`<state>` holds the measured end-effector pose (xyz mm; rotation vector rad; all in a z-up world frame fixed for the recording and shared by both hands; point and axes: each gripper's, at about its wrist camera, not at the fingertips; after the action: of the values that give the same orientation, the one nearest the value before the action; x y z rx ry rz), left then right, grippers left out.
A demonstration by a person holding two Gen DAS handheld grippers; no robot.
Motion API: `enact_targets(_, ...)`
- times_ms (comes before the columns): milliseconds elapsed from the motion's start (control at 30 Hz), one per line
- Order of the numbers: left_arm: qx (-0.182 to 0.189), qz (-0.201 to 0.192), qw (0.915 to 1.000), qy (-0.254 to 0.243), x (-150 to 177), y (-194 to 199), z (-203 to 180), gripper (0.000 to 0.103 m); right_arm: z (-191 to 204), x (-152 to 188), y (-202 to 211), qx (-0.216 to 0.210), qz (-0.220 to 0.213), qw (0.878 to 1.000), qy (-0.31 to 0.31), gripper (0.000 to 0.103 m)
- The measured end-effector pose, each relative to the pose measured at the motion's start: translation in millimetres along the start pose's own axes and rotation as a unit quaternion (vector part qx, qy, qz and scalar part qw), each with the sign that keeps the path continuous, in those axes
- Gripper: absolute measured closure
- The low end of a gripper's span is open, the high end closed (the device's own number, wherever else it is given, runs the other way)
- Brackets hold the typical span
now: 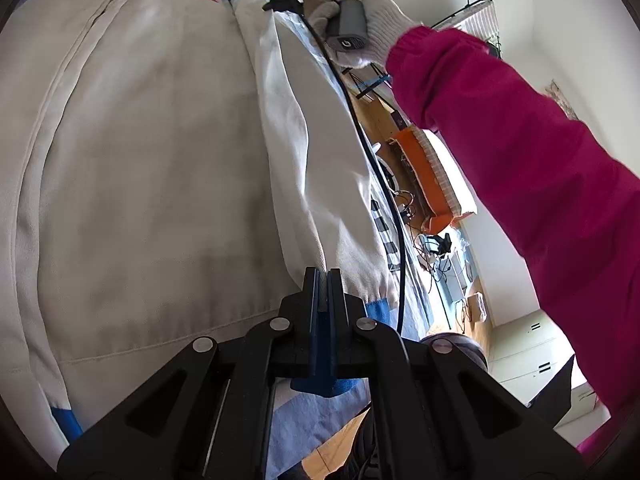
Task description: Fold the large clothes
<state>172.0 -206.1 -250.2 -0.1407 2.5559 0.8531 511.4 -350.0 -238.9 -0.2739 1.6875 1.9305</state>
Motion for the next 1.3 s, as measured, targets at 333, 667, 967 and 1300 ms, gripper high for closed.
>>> enact_targets(333, -0.027, -0.039, 0.9987, 0.016, 13, 17, 7, 0.102, 83, -14, 4, -0.022, -0.019, 0.994, 0.104, 0.103)
enact_targets(667, -0.067, -0.023, 0.9960, 0.055, 17, 1, 39, 0.102, 119, 6, -65, -0.038, 0.009, 0.991, 0.125, 0.096)
enact_targets(967, -0.097, -0.018, 0.9946, 0.032, 26, 1, 28, 0.102, 10, 5, 80, -0.109, -0.089, 0.989, 0.043, 0.050)
enact_targets(1300, -0.119, -0.011, 0.9919, 0.041, 19, 24, 44, 0.102, -174, 51, 64, -0.070, -0.059, 0.986, -0.136, 0.066)
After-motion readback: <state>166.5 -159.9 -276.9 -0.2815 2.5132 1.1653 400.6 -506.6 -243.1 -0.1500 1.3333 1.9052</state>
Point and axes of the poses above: each gripper's, at about its wrist camera, not at the fingertips, and y roughly against the way its jaws point, z to its left, x to its underside, and after that the axes turned 5 degrees about -z, right-handed
